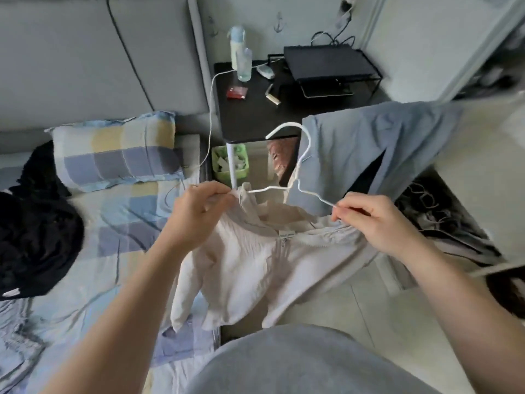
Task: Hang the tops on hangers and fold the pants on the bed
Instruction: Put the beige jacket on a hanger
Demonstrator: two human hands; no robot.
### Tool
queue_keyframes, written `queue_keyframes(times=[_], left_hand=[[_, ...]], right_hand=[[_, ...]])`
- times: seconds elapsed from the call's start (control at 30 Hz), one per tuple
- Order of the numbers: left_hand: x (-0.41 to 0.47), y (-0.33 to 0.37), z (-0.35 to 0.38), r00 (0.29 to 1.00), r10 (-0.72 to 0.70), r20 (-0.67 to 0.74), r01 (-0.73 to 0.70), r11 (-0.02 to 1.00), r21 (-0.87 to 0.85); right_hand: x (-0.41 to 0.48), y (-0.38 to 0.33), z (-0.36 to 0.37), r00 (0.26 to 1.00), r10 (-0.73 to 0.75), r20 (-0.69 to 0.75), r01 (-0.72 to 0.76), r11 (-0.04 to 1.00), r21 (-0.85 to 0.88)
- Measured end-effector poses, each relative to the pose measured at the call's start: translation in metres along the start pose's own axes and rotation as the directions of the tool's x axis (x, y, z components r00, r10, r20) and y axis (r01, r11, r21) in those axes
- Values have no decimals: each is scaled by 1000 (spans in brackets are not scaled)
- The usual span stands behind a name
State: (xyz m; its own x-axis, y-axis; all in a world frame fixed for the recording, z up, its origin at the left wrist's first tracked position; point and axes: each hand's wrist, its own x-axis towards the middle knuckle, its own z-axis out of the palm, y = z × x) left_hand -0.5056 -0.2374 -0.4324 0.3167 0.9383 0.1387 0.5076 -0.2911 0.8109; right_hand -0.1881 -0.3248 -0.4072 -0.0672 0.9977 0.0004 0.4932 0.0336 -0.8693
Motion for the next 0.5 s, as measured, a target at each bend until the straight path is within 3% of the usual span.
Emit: queue_keyframes(times=[0.2, 0.37, 0.5], left_hand=[[42, 72, 123, 980, 111, 167, -107, 994, -31], [66, 141, 219, 937, 226, 265, -231, 973, -14], [72, 194, 288, 890, 283, 357, -290, 956, -34]], right_hand=[[-88, 48, -98, 962, 166, -217, -173, 985, -12], [-159, 83, -173, 866, 286, -411, -296, 954, 42], [-200, 104, -219, 801, 353, -484, -364, 928, 76]])
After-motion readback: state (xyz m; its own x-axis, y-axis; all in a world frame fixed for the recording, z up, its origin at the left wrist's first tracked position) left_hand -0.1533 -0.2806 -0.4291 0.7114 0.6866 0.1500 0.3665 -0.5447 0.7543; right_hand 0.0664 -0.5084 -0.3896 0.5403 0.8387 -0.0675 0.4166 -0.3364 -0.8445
